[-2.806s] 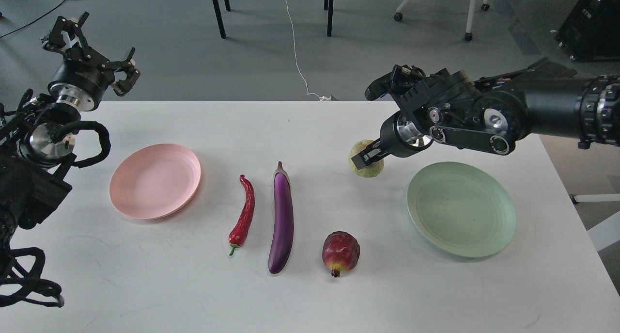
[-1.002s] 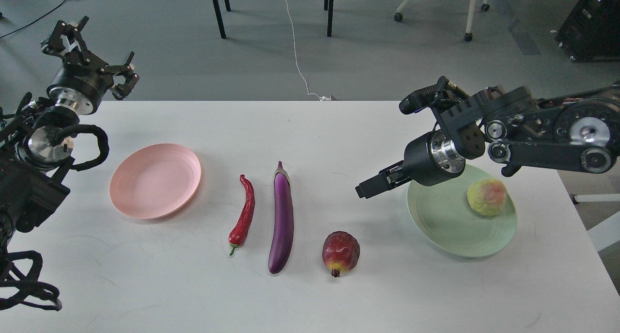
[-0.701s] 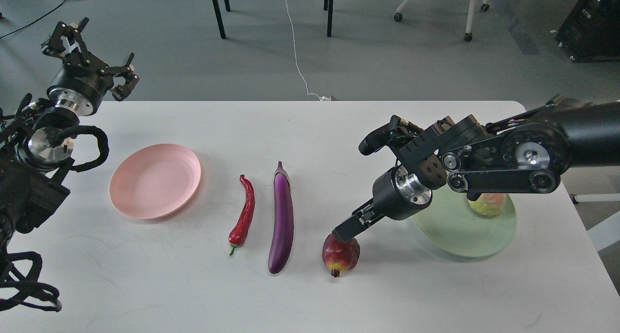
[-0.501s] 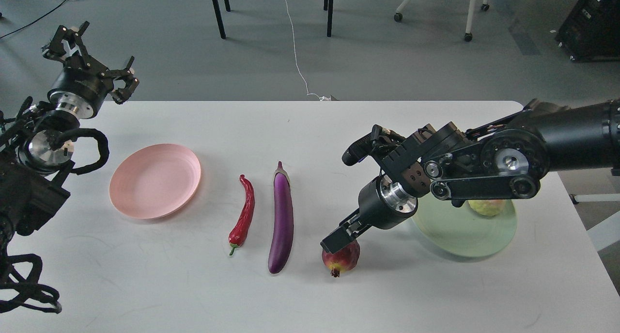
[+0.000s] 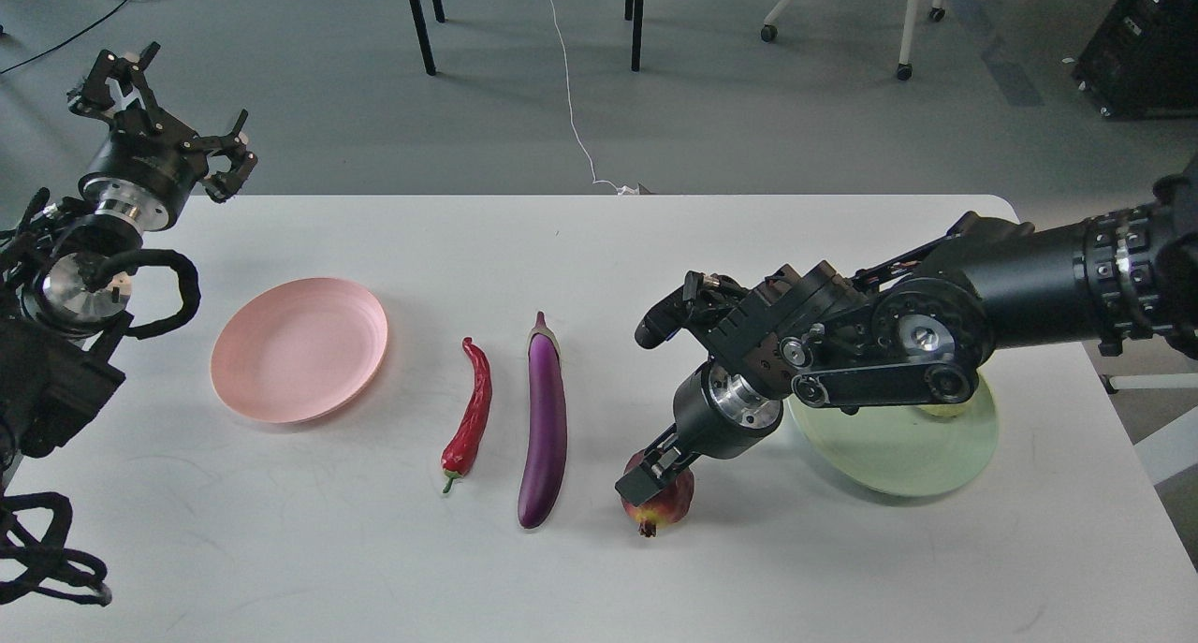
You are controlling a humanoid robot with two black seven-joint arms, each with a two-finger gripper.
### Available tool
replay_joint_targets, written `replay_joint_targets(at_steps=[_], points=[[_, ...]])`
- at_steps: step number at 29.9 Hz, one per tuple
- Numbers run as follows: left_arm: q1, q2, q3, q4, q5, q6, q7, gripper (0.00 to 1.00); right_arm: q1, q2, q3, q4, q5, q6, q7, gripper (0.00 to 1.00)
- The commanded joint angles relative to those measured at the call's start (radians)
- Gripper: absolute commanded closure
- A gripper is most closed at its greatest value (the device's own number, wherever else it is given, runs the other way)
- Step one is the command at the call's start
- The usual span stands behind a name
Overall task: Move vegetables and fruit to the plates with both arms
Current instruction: 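Move the right gripper to the red apple and grasp it, then place the red apple on the green plate beside the pale fruit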
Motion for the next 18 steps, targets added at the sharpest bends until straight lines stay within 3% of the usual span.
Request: replay_joint_targets(at_steps=[1,5,13,18], points=[[0.002,0.001,0.001,0.000,-0.001,0.000,0.000,0.01,-0.006,0.004,0.000,-0.009,0.002,0.001,0.000,0.38],[0.008,0.009,-0.001,0.003,-0.001,0.000,-0.002,0.01,0.010,-0.028,0.009,-0.005,0.008,0.001,0.000,0.52],[0.011,0.010,-0.002,0.002,-0.001,0.000,0.000,0.01,0.084,-0.194,0.031,-0.002,-0.031,0.002,-0.012,0.52],[0.009,0.013,-0.004,-0.001,-0.001,0.000,0.000,0.01,0.073,-0.334,0.000,0.011,-0.262,0.003,-0.014,0.52]])
